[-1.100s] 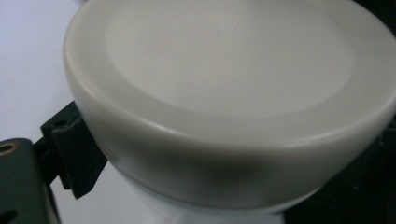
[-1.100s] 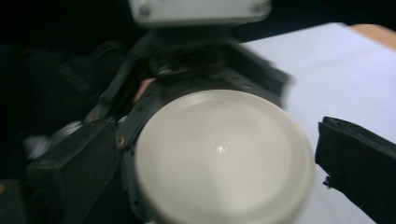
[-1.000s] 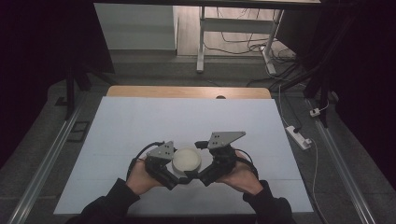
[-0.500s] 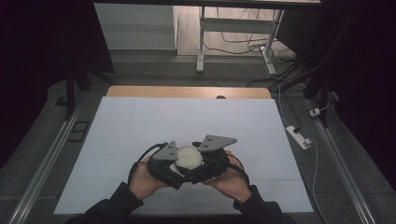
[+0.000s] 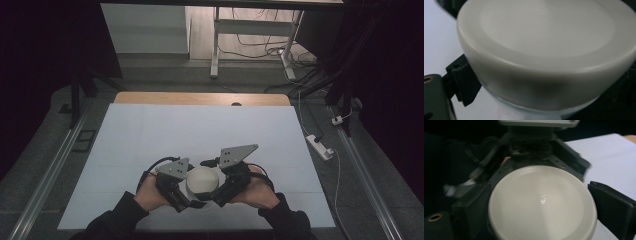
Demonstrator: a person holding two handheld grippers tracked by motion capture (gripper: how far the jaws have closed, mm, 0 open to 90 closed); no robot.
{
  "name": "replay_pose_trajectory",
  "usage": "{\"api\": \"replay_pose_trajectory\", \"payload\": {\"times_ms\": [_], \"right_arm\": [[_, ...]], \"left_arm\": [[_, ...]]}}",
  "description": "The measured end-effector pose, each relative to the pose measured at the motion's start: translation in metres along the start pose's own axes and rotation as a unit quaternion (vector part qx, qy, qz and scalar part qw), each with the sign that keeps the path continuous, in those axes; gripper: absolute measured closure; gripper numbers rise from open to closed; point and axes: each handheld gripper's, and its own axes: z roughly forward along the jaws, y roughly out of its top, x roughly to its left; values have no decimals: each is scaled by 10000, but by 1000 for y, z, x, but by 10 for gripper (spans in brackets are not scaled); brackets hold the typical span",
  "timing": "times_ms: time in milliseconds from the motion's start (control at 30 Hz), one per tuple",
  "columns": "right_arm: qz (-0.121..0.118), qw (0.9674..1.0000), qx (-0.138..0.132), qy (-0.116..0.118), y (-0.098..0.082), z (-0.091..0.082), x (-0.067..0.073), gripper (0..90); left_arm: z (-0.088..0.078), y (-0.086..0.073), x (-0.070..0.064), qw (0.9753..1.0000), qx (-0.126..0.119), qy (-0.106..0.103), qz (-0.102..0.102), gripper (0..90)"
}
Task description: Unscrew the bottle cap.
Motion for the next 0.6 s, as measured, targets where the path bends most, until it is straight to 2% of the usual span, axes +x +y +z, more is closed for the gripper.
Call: {"api": "replay_pose_trajectory", "payload": {"times_ms": [67,100,133,167,200,233,300,333,367,400,433,467,533,600], "right_arm": [[-72,9997,53,227,-1,0,1,73],[-50,9995,91,286,-1,1,1,72],[-53,9996,143,244,-1,2,2,66],[-37,9998,106,140,-1,2,2,18],[11,9999,36,-142,0,2,2,0],[116,9996,-55,-269,2,0,1,0],[338,9974,-165,-607,4,-5,-2,0],[392,9961,-178,-773,5,-6,-2,0],[438,9946,-170,-927,5,-8,-3,0],[504,9927,-165,-1079,5,-8,-3,0],[561,9908,-161,-1220,5,-7,-3,0],[620,9892,-168,-1317,5,-6,-3,0],[695,9872,-158,-1428,4,-1,-3,0],[664,9865,-133,-1491,3,4,-2,0]], "left_arm": [[2,-1,-1,9998,45,-143,93,73],[2,-1,-1,9998,45,-143,93,73],[3,-1,-2,9999,73,-40,74,73],[3,-1,-1,10000,68,62,25,73],[2,-1,0,9998,65,201,-40,73],[1,-1,1,9992,74,375,-122,73],[-2,-2,3,9967,73,742,-307,73],[-3,-2,5,9947,75,938,-413,73],[-3,-2,5,9947,75,938,-413,73],[-3,-2,5,9899,96,1291,-582,73],[-3,-1,5,9876,108,1428,-646,73],[-3,-1,5,9876,108,1428,-646,73],[-2,1,2,9825,135,1702,-748,73],[0,4,0,9808,170,1796,-744,73]]}}
